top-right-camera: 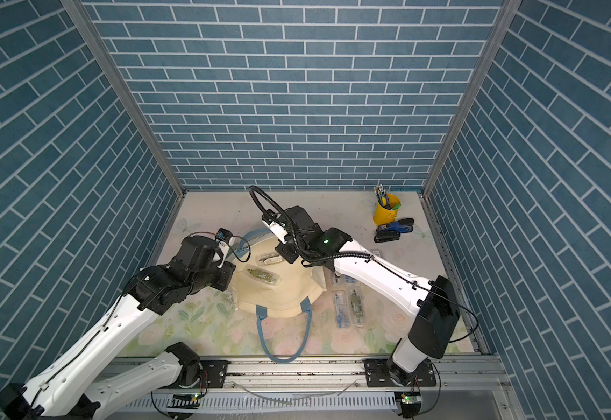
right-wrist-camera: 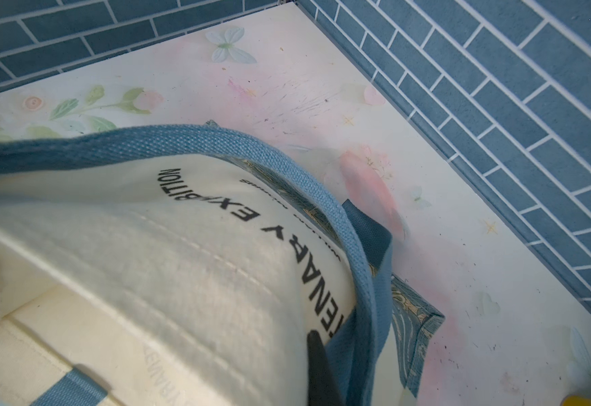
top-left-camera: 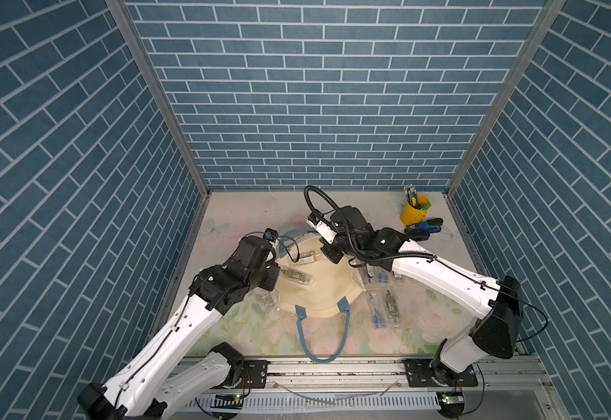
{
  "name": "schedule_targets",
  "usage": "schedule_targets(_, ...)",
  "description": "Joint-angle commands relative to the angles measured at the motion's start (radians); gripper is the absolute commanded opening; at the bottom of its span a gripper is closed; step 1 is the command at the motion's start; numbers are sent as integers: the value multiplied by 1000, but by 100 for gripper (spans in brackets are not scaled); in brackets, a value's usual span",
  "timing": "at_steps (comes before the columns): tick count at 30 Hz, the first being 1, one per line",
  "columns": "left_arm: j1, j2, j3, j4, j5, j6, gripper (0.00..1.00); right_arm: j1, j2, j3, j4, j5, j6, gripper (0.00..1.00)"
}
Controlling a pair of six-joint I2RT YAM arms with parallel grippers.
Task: Take out the compass set from the canvas bag
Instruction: Adjust the canvas bag at the center of the board.
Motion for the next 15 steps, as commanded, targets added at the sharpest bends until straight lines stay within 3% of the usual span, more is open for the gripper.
schedule_targets(1, 0, 8, 21, 32, -27, -9, 20, -7, -10, 3, 16, -18, 37, 1)
schedule_targets(8, 0, 2, 9, 53, -25, -19, 0, -15, -18, -18, 20, -34, 43, 4)
schedule_targets(12, 1, -6, 15, 53, -9, -23, 0, -27, -49, -42, 44, -62, 44, 9)
schedule_targets(15, 1, -18, 5, 64, 3, -30, 0, -30, -76, -25, 7, -80, 34, 18)
